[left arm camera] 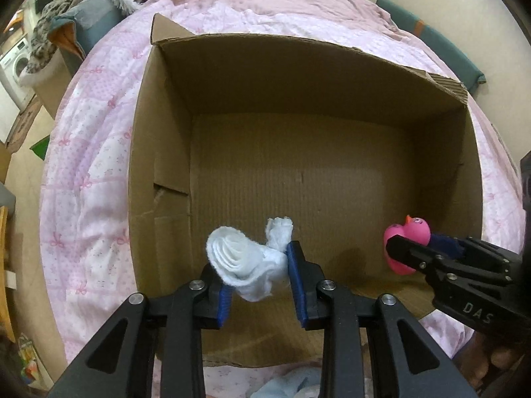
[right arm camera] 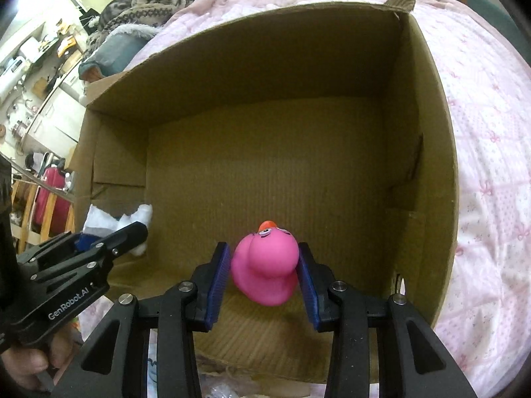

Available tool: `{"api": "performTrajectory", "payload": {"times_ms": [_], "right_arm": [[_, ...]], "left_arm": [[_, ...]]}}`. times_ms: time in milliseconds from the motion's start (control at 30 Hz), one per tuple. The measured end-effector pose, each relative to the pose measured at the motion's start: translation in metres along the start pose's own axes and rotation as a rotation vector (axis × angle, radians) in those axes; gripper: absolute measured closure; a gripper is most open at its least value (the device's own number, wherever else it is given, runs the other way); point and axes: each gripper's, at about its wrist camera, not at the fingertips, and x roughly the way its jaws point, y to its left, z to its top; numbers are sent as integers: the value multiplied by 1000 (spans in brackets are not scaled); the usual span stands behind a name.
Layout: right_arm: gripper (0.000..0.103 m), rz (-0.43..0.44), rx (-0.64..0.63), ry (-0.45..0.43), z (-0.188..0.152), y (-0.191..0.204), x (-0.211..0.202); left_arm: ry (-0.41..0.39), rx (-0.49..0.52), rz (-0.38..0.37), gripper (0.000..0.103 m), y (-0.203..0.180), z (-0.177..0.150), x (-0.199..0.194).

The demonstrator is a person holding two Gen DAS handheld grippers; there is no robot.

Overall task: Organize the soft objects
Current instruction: 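Carry the duck and sock with both grippers over into the box, then open both grippers to drop the duck and sock into the box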

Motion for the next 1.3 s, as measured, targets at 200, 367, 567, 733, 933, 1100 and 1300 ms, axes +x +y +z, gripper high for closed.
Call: {"api": "performTrajectory", "payload": {"times_ms": [200, 367, 567, 733, 933, 1100, 1300], "right_arm": [[61, 12, -1, -13, 1, 1, -2], [61, 28, -6, -16, 0, 2, -4], [61, 37, -9, -62, 0, 1, -15], [57, 65, -2, -100, 1, 1, -25], [27, 70, 9, -194, 2, 0, -46], [21, 73, 14, -247, 0, -1, -62], [2, 62, -6, -272, -11, 4, -81]], "left_arm": [[-4, 20, 5, 74, -4, -2, -2], [-12, 27, 12, 73, -6, -4, -6], [-25, 19, 2, 51, -9, -7, -15], [-58, 38, 29, 34, -9, -9, -26], [-82, 71, 52, 34, -9, -24, -44], [-169, 70, 116, 34, 0, -28, -73], [-198, 63, 115, 34, 8, -41, -95]]}}
